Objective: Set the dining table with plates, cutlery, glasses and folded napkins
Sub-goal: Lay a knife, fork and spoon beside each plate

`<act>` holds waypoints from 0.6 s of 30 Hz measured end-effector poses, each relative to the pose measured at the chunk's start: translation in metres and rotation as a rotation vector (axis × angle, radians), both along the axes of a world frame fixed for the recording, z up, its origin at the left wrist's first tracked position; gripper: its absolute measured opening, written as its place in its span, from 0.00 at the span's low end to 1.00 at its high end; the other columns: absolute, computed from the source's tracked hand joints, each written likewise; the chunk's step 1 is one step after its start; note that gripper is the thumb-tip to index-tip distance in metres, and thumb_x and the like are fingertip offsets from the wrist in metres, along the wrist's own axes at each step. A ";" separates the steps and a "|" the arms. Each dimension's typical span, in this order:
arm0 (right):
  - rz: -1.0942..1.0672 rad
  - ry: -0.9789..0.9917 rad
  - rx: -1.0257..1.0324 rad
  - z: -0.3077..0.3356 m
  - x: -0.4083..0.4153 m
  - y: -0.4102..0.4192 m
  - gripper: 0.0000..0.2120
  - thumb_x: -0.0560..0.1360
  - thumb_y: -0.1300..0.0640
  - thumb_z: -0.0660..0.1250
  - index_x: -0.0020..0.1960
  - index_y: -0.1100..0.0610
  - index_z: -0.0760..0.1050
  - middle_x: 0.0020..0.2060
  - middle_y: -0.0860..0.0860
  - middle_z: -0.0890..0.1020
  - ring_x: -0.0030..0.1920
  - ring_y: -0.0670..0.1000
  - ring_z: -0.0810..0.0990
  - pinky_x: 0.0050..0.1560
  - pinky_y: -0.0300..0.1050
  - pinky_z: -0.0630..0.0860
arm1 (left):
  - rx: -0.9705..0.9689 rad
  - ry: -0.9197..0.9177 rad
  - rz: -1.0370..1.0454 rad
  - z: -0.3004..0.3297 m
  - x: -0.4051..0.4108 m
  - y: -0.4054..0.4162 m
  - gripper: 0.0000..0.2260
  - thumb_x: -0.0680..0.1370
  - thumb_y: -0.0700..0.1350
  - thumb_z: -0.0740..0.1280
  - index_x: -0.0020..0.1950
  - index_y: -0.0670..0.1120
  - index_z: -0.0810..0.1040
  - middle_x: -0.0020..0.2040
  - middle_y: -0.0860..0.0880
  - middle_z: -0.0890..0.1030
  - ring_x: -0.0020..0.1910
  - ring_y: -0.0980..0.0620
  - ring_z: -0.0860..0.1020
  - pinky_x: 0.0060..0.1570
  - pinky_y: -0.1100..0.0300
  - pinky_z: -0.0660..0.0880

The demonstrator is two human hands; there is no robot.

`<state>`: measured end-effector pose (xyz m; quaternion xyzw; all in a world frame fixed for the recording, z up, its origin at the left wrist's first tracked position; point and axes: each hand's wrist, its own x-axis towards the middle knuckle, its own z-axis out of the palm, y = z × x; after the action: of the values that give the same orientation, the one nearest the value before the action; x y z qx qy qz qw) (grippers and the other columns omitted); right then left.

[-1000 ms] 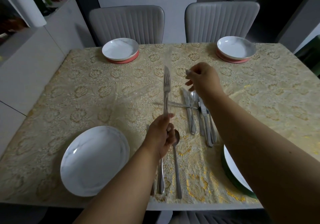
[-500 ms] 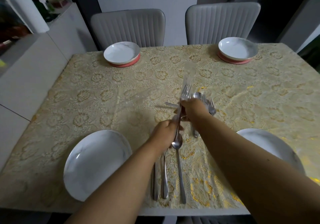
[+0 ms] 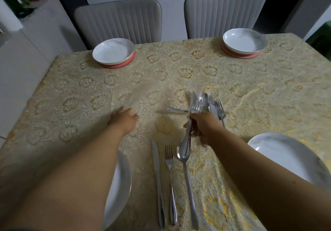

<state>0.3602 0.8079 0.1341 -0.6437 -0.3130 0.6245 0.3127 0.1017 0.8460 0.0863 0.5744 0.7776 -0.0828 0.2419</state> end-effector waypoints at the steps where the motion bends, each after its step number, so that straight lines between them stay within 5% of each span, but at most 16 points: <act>1: -0.012 0.005 0.004 0.000 0.002 0.002 0.12 0.81 0.58 0.58 0.43 0.64 0.73 0.29 0.55 0.80 0.32 0.54 0.77 0.38 0.52 0.77 | 0.013 -0.013 -0.038 -0.003 0.011 0.006 0.28 0.81 0.61 0.49 0.78 0.50 0.57 0.79 0.48 0.52 0.77 0.42 0.51 0.75 0.46 0.50; 10: -0.161 -0.036 0.071 0.003 0.027 0.025 0.11 0.80 0.57 0.62 0.43 0.64 0.73 0.31 0.56 0.77 0.29 0.53 0.76 0.36 0.52 0.78 | 0.240 -0.321 -0.213 0.054 0.142 0.035 0.24 0.83 0.58 0.49 0.67 0.45 0.74 0.74 0.44 0.66 0.72 0.41 0.61 0.70 0.49 0.60; 12: -0.218 -0.041 0.108 0.004 0.035 0.030 0.12 0.80 0.57 0.61 0.44 0.65 0.74 0.32 0.58 0.79 0.27 0.53 0.78 0.31 0.47 0.78 | 0.326 -0.410 -0.161 0.069 0.163 0.017 0.22 0.83 0.56 0.52 0.59 0.41 0.77 0.62 0.39 0.75 0.62 0.40 0.72 0.60 0.53 0.69; 15: -0.341 -0.078 0.152 0.010 0.044 0.036 0.14 0.81 0.55 0.60 0.43 0.64 0.74 0.33 0.57 0.78 0.26 0.50 0.77 0.25 0.42 0.74 | -0.058 -0.886 0.060 0.075 0.181 -0.016 0.21 0.83 0.56 0.54 0.56 0.40 0.76 0.49 0.42 0.81 0.46 0.45 0.81 0.47 0.56 0.77; 18: -0.433 -0.006 0.175 0.014 0.049 0.040 0.14 0.81 0.56 0.60 0.42 0.63 0.75 0.36 0.57 0.79 0.33 0.53 0.78 0.39 0.51 0.80 | -0.194 -1.087 0.190 0.072 0.185 -0.036 0.13 0.83 0.47 0.58 0.54 0.38 0.74 0.36 0.47 0.72 0.28 0.54 0.69 0.21 0.65 0.68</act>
<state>0.4093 0.8483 0.1485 -0.6680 -0.2214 0.5114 0.4932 0.2863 0.8098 0.1578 0.4370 0.5783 0.1761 0.6660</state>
